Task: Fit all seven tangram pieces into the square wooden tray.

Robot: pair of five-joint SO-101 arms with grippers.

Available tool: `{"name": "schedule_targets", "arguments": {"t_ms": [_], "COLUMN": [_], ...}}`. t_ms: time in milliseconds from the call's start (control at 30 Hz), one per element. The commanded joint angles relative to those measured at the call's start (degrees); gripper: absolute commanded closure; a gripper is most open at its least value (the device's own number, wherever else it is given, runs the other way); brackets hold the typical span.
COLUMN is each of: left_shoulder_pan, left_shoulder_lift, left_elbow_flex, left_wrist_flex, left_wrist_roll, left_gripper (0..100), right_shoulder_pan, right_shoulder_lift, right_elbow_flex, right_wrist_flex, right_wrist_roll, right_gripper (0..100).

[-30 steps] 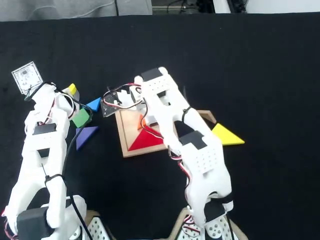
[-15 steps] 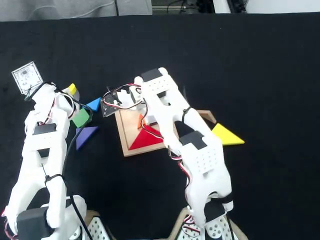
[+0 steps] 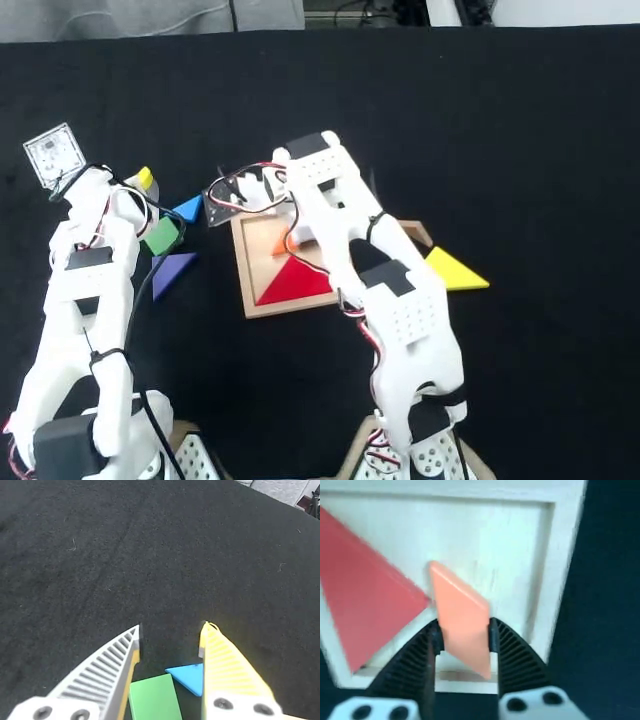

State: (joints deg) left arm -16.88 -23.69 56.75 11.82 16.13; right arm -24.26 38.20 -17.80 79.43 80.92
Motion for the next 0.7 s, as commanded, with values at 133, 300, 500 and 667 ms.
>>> {"name": "schedule_targets", "arguments": {"t_ms": [133,300,500,667], "left_shoulder_pan": [0.0,0.0,0.0,0.0], "left_shoulder_lift": [-2.2,-2.2,-2.2,-2.2], "left_elbow_flex": [-0.9,-0.9,-0.9,-0.9], "left_wrist_flex": [-1.1,-1.1,-1.1,-1.1], "left_wrist_roll": [-0.4,-0.4,-0.4,-0.4], "left_gripper": [80,80,80,80], "right_shoulder_pan": [1.5,5.5,7.0,3.2], "right_shoulder_lift": [-11.8,-16.2,-16.1,-16.0], "right_elbow_flex": [-1.2,2.7,4.4,4.5], "right_wrist_flex": [9.4,9.8,13.2,14.2], "right_wrist_roll": [4.6,24.8,37.5,39.9], "right_gripper": [98.7,98.7,98.7,98.7]}}
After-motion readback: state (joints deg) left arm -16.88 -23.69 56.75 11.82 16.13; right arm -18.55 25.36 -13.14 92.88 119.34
